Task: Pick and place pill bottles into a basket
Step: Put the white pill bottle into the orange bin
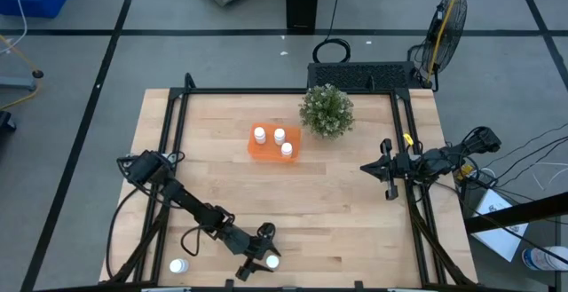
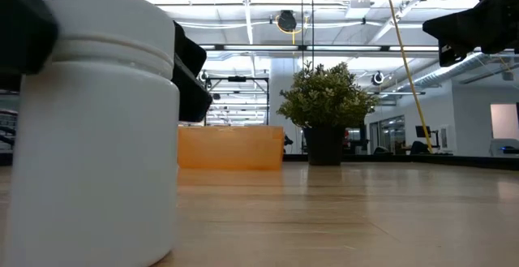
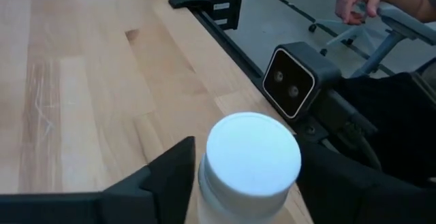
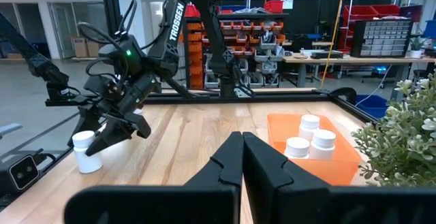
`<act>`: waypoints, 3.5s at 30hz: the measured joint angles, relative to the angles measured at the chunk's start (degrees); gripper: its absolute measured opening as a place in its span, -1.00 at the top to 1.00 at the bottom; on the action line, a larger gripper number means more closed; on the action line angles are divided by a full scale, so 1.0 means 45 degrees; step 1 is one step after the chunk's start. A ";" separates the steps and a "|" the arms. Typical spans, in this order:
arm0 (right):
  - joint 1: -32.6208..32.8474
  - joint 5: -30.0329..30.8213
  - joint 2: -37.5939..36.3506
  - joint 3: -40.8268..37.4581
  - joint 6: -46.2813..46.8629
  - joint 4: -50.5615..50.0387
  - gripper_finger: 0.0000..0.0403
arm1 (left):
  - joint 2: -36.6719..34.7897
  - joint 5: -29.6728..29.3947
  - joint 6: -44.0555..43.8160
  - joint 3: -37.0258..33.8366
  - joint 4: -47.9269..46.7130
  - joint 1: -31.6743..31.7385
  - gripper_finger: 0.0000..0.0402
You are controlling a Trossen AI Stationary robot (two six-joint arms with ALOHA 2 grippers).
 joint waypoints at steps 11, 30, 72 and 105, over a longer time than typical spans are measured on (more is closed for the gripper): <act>0.0001 0.0000 0.0000 0.0000 -0.0001 -0.0002 1.00 | -0.0005 0.0015 0.0010 0.0010 0.0217 0.0009 0.18; 0.0002 0.0000 0.0001 0.0000 -0.0004 -0.0004 1.00 | -0.1171 -0.0753 0.0879 -0.0024 -0.1726 0.0164 0.18; 0.0002 0.0000 0.0005 -0.0015 -0.0003 -0.0036 1.00 | -0.7541 -0.1385 0.3340 -0.0019 -0.7517 0.6998 0.19; -0.0002 0.0001 0.0005 -0.0015 -0.0004 -0.0003 1.00 | -0.7630 0.2457 0.2690 -0.3450 -0.3899 1.2725 0.13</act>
